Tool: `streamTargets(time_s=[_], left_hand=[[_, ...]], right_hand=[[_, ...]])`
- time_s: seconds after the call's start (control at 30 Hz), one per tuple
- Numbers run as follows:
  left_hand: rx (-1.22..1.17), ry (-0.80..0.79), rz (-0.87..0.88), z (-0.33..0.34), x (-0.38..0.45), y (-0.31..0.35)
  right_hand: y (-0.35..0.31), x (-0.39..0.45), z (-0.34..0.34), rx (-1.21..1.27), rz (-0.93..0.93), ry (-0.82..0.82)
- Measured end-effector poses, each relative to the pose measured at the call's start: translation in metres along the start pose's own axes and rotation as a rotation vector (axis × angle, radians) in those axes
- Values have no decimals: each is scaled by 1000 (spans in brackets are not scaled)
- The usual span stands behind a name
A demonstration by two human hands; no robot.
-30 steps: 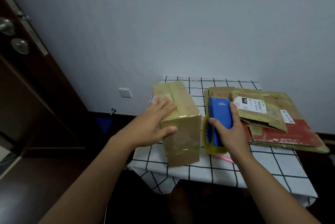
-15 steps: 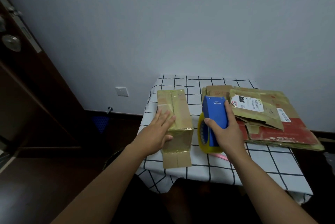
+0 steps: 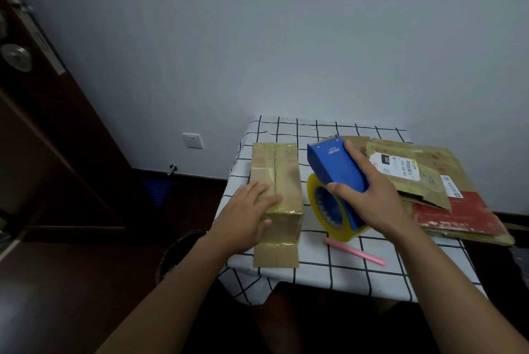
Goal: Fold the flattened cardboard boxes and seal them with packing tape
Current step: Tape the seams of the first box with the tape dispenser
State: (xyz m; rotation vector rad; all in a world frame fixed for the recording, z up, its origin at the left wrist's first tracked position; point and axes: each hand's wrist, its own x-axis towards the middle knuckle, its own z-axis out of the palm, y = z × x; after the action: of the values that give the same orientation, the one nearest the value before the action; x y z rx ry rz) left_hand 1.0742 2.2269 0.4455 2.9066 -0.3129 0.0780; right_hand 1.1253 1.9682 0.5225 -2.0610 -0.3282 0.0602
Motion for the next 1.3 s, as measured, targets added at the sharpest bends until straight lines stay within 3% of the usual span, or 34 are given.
streamTargets(time_s=[0.27, 0.43, 0.57, 0.93, 1.3], left_hand=[[-297, 70, -89, -21, 13, 9], [-666, 76, -365, -32, 24, 6], [-1191, 135, -558, -46, 30, 7], [-1800, 18, -628, -73, 38, 7], [-1588, 76, -689, -79, 47, 0]], right_hand=[[-34, 16, -23, -56, -83, -186], [-50, 33, -12, -65, -136, -257], [-46, 43, 2, -97, -147, -346], [-42, 50, 3, -49, -174, -430], [-48, 65, 6, -167, -199, -421]])
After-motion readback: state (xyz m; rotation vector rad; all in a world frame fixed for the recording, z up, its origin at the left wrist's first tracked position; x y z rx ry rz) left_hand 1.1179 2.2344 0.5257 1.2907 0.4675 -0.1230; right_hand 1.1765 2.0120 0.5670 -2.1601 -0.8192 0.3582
